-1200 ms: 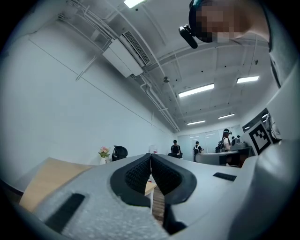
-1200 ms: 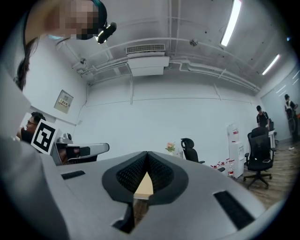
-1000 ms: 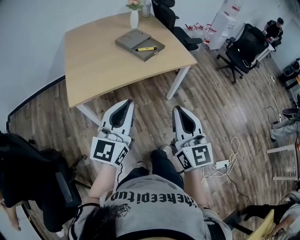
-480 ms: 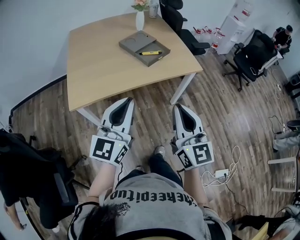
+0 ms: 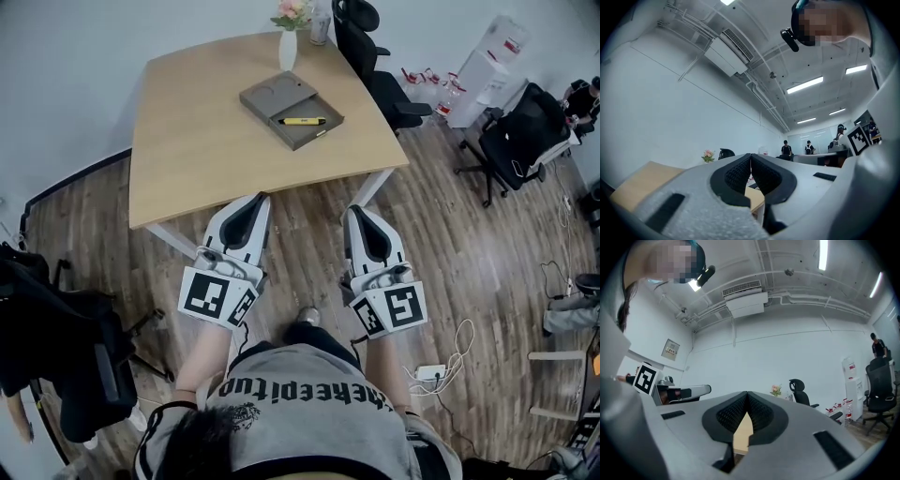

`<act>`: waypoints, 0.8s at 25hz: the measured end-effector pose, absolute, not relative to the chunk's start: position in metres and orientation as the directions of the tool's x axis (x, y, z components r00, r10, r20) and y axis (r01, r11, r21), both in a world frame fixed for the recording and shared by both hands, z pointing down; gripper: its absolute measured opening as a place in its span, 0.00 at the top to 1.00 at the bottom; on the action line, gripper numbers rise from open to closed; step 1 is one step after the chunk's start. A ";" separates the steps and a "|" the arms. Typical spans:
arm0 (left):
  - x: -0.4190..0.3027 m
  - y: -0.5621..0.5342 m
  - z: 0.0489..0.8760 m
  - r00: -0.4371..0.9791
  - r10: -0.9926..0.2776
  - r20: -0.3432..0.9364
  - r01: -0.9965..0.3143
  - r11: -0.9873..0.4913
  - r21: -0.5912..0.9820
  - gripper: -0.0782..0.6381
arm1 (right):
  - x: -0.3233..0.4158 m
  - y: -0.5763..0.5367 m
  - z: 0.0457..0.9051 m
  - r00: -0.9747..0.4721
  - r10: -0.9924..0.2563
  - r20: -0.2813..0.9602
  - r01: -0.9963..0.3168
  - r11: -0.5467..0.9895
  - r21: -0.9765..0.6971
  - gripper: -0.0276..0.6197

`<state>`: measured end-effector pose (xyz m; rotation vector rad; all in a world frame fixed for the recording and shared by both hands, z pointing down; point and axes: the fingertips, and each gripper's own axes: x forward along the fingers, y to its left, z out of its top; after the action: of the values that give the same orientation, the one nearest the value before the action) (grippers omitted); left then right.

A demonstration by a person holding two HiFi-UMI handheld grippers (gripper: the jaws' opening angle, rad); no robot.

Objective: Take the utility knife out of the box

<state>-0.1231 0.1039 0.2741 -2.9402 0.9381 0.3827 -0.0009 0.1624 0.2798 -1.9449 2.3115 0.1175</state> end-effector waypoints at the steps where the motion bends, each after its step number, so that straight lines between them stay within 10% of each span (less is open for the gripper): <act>1: -0.118 0.102 0.272 0.784 -0.570 -0.244 -0.579 -0.814 0.044 0.87 | 0.005 0.160 0.278 -0.176 -0.974 -0.142 -0.984 0.180 -0.017 0.95; 20: -0.044 0.085 0.276 0.745 -0.627 -0.227 -0.643 -0.766 0.007 0.87 | 0.075 0.129 0.290 -0.266 -0.953 -0.143 -0.960 0.275 -0.052 0.95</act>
<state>-0.0437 0.0849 0.2762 -2.8673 1.0450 0.3326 0.0752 0.1293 0.2900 -1.8070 2.3887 0.0674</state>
